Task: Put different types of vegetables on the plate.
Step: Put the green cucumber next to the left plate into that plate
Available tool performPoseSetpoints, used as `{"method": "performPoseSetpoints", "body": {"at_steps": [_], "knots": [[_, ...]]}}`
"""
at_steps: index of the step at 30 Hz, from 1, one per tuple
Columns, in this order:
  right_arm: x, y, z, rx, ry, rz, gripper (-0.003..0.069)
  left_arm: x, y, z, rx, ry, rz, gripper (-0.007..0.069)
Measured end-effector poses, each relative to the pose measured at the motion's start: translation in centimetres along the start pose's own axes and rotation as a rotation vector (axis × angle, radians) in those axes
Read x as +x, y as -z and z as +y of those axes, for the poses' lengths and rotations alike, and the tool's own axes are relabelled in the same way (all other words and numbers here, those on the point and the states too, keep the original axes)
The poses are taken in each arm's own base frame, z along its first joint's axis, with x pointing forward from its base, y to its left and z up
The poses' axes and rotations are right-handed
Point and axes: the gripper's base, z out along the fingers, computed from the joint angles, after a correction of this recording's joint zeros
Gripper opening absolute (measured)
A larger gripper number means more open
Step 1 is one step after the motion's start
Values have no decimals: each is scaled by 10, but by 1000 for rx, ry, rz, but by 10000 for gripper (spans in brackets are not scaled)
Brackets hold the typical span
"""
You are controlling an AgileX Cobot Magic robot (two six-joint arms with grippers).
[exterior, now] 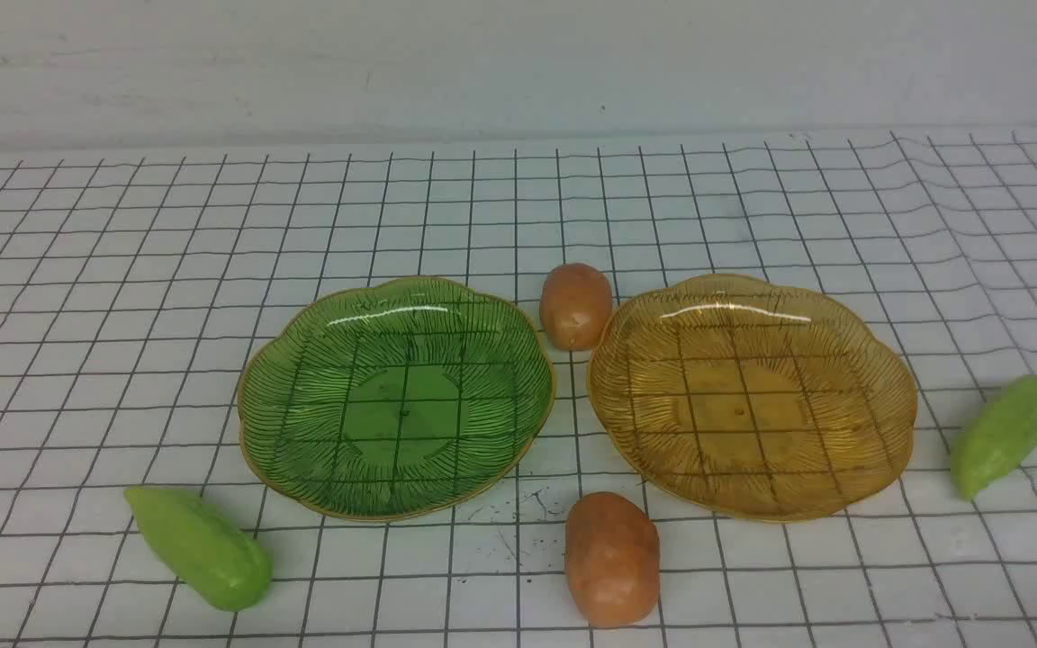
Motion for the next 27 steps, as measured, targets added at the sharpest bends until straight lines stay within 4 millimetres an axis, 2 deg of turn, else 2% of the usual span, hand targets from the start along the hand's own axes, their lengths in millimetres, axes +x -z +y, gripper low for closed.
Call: {"method": "performPoseSetpoints", "body": {"at_steps": [21,24,25,27], "knots": [[0,0,0,0,0,0,-15,-2,0,-1,12,35,-18,-8],[0,0,0,0,-5,0,-15,-7,0,-4,48,162,-76,-8],[0,0,0,0,-13,0,-15,-12,1,-5,76,282,-127,-8],[0,0,0,0,-17,0,-15,-16,1,-6,93,363,-164,-8]]}}
